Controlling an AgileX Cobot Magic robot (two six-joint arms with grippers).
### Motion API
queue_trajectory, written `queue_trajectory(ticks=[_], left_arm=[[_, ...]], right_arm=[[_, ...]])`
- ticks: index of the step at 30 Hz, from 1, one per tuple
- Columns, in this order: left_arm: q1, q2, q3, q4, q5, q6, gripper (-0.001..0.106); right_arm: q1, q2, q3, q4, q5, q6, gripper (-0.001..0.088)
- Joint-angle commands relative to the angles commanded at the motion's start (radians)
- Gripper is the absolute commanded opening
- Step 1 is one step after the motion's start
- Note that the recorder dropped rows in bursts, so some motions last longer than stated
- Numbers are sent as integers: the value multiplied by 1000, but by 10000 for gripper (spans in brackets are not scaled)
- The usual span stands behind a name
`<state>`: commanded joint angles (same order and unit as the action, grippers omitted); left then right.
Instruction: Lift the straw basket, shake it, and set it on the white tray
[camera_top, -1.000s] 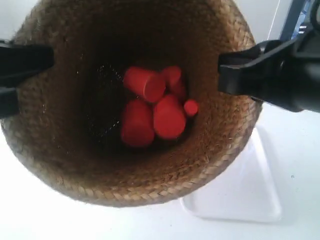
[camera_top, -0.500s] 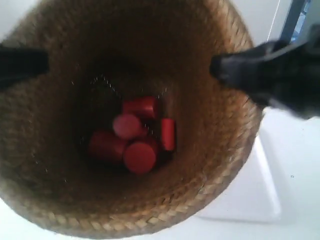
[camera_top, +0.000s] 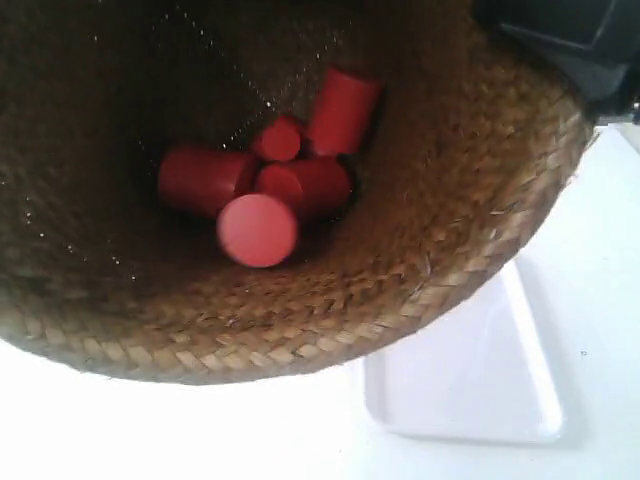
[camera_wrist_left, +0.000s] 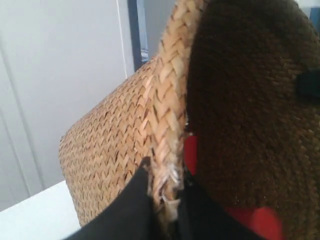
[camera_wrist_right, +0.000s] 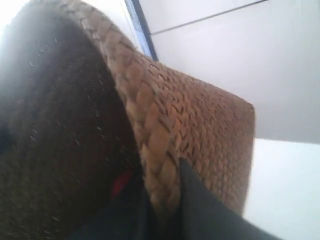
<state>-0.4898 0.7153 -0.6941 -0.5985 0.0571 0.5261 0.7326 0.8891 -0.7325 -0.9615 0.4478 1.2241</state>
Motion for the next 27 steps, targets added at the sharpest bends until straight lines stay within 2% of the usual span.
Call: queue_trajectory(ticks=[2, 4, 5, 7, 9, 11, 13, 15, 16, 17, 18, 20, 21, 22, 23, 25, 26, 27], left_arm=[[-2, -18, -43, -6, 92, -31, 0], [-2, -64, -93, -14, 187, -44, 0], [-2, -87, -112, -14, 193, -33, 0], [-2, -102, -102, -14, 130, -19, 0], [0, -57, -47, -14, 3, -13, 0], [0, -6, -21, -14, -46, -13, 0], [0, -11, -61, -14, 63, -19, 0], [0, -52, -125, -17, 195, -40, 0], [0, -71, -147, -32, 223, -44, 0], [0, -82, -154, -43, 223, -44, 0], [0, -87, -153, -52, 197, -40, 0], [0, -69, -117, -52, 126, -10, 0], [0, -7, -66, -40, 27, 18, 0], [0, 9, -64, -39, 23, 26, 0], [-2, -6, -106, -61, 104, 24, 0], [-2, -65, -174, -107, 194, 24, 0], [-2, -77, -176, -112, 182, 27, 0], [-2, -63, -139, -103, 131, 49, 0]], right_arm=[[20, -16, -37, 108, -1, -40, 0], [48, -98, -56, 226, -108, -131, 0], [61, -134, -55, 235, -169, -136, 0], [69, -158, -42, 205, -202, -136, 0], [48, -97, -21, 93, -125, -102, 0], [32, -13, -24, 26, -27, -31, 0], [45, -22, -64, 98, -33, -58, 0], [68, -97, -86, 175, -146, -95, 0], [82, -145, -86, 182, -240, -95, 0], [85, -167, -83, 182, -271, -95, 0], [85, -174, -83, 182, -260, -95, 0], [77, -129, -66, 135, -99, -95, 0], [64, -28, -52, 37, 48, -57, 0], [64, -6, -58, 43, 94, -45, 0], [83, -22, -95, 151, 59, -102, 0], [120, -124, -123, 219, -77, -166, 0], [125, -142, -121, 211, -94, -166, 0], [118, -112, -89, 114, -66, -146, 0]])
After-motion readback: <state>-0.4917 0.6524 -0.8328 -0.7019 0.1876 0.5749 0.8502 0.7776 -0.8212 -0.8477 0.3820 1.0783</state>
